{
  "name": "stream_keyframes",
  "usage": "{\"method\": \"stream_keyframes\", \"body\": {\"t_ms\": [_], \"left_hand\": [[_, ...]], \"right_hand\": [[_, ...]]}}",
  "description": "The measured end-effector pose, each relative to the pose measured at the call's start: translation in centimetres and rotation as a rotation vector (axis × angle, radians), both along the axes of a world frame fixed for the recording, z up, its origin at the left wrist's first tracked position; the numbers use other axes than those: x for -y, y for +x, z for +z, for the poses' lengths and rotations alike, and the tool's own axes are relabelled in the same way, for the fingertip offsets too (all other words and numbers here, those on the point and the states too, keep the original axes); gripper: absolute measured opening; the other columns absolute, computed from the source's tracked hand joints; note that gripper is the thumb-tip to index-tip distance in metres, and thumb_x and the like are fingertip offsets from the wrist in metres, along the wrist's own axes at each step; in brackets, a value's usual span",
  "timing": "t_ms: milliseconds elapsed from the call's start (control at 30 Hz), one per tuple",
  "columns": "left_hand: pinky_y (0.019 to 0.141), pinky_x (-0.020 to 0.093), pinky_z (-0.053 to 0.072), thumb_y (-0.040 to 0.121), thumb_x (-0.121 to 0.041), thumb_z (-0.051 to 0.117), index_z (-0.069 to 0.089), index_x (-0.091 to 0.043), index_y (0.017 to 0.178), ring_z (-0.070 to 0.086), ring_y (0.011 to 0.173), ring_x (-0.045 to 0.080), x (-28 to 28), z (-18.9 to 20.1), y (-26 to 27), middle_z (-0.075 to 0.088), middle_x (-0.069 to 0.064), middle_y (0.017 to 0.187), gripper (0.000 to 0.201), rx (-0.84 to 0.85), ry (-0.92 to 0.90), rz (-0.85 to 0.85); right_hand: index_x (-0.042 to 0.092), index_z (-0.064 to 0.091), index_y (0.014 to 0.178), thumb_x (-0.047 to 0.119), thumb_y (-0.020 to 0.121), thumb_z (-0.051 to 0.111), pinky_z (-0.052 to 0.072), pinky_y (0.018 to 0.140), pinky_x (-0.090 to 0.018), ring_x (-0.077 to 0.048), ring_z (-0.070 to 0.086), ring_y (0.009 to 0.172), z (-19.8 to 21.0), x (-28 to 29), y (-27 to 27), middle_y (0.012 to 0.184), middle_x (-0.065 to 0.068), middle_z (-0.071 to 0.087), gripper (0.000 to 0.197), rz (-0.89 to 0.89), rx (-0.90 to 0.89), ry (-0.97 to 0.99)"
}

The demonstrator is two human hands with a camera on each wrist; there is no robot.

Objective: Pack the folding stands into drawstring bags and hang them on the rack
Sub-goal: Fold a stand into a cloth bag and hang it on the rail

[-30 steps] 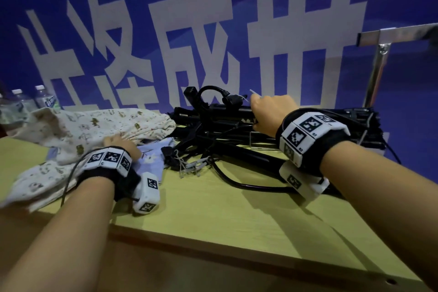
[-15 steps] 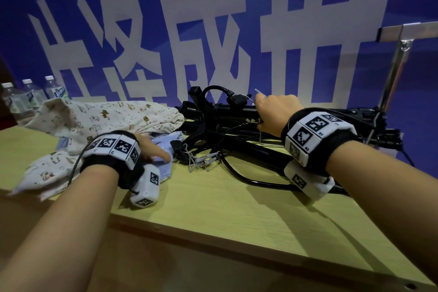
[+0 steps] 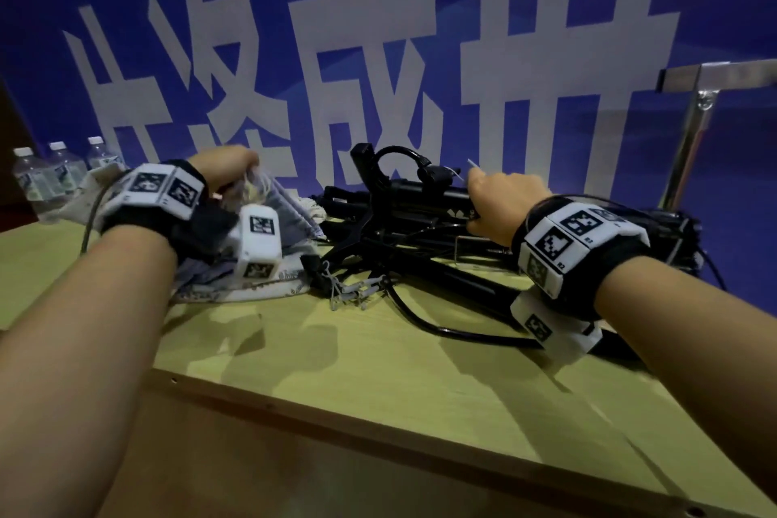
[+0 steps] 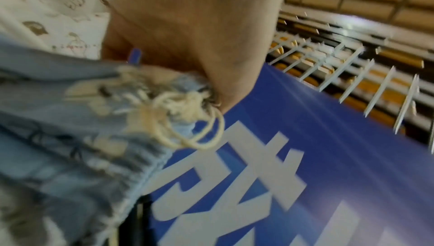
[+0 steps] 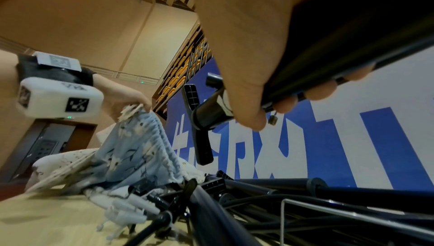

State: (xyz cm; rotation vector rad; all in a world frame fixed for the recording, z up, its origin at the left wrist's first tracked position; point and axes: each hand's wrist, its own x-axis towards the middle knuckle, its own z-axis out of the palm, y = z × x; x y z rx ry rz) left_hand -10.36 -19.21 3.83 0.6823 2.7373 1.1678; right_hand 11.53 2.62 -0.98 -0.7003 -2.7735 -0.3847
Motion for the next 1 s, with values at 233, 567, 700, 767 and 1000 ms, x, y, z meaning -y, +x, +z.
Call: {"method": "stream_keyframes", "body": {"t_ms": [233, 567, 700, 767, 1000], "left_hand": [[0.043, 0.016, 0.042, 0.090, -0.011, 0.050, 0.062, -0.017, 0.046, 0.050, 0.038, 0.007, -1.7, 6.9, 1.8, 0.053, -0.005, 0.040, 0.046, 0.125, 0.851, -0.084], [0.046, 0.025, 0.024, 0.087, -0.017, 0.039, 0.045, -0.014, 0.064, 0.032, 0.046, 0.014, -7.1, 10.2, 7.0, 0.041, 0.002, 0.055, 0.024, 0.147, 0.307, -0.429], [0.055, 0.026, 0.038, 0.093, -0.010, 0.043, 0.046, -0.012, 0.069, 0.048, 0.047, 0.014, -9.6, 7.9, 10.0, 0.051, 0.003, 0.058, 0.024, 0.146, 0.002, -0.488], [0.054, 0.026, 0.045, 0.090, 0.002, 0.043, 0.042, -0.013, 0.077, 0.051, 0.048, 0.017, -11.0, 6.3, 11.4, 0.048, 0.008, 0.063, 0.021, 0.084, -0.055, -0.491], [0.042, 0.019, 0.032, 0.086, 0.008, 0.033, 0.066, -0.013, 0.095, 0.037, 0.043, 0.014, -13.1, 3.9, 15.1, 0.046, 0.005, 0.059, 0.040, -0.162, -0.482, -0.517]], "right_hand": [[0.006, 0.042, 0.116, 0.031, 0.089, 0.056, 0.037, 0.066, -0.033, -0.027, 0.053, 0.080, 3.3, -1.5, 2.4, 0.089, -0.006, 0.053, 0.039, -0.056, -0.118, -0.070], [0.007, 0.040, 0.114, 0.029, 0.087, 0.059, 0.038, 0.070, -0.034, -0.033, 0.060, 0.097, 6.4, -4.9, 7.4, 0.107, -0.015, 0.060, 0.039, -0.146, -0.297, -0.167], [0.009, 0.042, 0.116, 0.030, 0.088, 0.059, 0.040, 0.069, -0.033, -0.032, 0.059, 0.092, 6.3, -6.5, 10.2, 0.105, -0.014, 0.060, 0.039, -0.155, -0.348, -0.215], [0.011, 0.044, 0.117, 0.031, 0.087, 0.061, 0.041, 0.069, -0.033, -0.030, 0.057, 0.087, 6.0, -7.1, 11.4, 0.104, -0.013, 0.060, 0.040, -0.143, -0.371, -0.253], [0.013, 0.045, 0.119, 0.027, 0.084, 0.065, 0.047, 0.070, -0.035, -0.030, 0.059, 0.086, 4.8, -7.9, 13.9, 0.102, -0.013, 0.063, 0.042, -0.027, -0.381, -0.314]]}}
